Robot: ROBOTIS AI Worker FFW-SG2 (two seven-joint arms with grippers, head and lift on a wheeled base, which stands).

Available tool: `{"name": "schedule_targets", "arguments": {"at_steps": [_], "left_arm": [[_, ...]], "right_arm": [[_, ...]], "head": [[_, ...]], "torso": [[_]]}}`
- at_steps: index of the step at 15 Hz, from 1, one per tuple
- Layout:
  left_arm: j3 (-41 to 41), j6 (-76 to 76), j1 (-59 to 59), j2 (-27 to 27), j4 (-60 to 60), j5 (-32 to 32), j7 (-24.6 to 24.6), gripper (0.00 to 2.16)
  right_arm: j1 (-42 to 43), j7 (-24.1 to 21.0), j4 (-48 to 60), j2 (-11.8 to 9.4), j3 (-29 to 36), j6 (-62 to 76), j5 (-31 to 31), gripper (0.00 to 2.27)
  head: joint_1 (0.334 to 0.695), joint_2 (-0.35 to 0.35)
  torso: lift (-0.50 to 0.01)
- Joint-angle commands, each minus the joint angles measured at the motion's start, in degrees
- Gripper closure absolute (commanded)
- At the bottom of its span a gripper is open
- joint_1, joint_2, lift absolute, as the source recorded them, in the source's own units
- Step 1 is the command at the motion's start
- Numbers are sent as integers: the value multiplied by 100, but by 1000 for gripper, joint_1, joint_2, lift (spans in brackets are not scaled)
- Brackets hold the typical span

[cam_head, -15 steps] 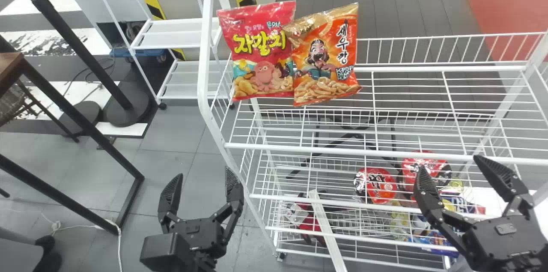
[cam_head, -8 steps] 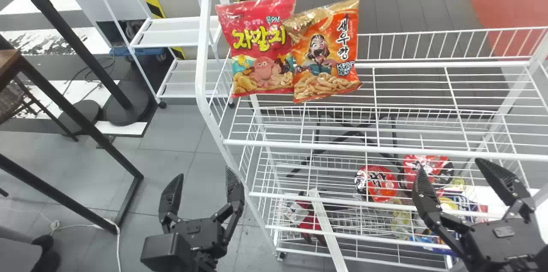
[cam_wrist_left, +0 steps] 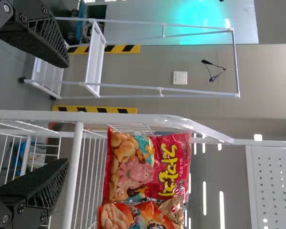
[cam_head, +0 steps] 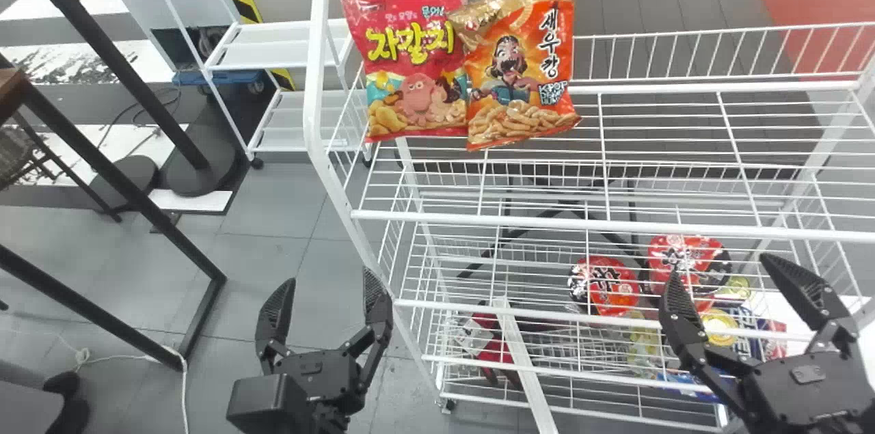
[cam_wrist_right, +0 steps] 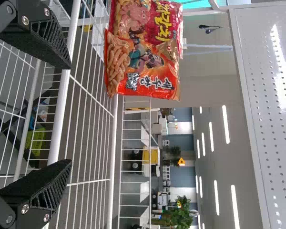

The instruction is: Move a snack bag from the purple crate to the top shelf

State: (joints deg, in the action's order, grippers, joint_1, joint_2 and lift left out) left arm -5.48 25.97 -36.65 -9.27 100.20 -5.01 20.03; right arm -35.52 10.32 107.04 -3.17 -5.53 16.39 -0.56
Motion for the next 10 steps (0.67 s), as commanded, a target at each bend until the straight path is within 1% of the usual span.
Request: {"name": "schedule_targets", "arguments": {"at_steps": [1,10], "left_arm": [[-6,-9,0,-13,9,0,10,120],[-6,-9,26,-39,-18,-27,10,120]], "right_arm": [[-8,5,10,-17,25,0,3,120],[-34,32,1,-52,104,-18,3,120]], "head": [[695,214],[695,203]], "torso": [[-59],[-95]]}}
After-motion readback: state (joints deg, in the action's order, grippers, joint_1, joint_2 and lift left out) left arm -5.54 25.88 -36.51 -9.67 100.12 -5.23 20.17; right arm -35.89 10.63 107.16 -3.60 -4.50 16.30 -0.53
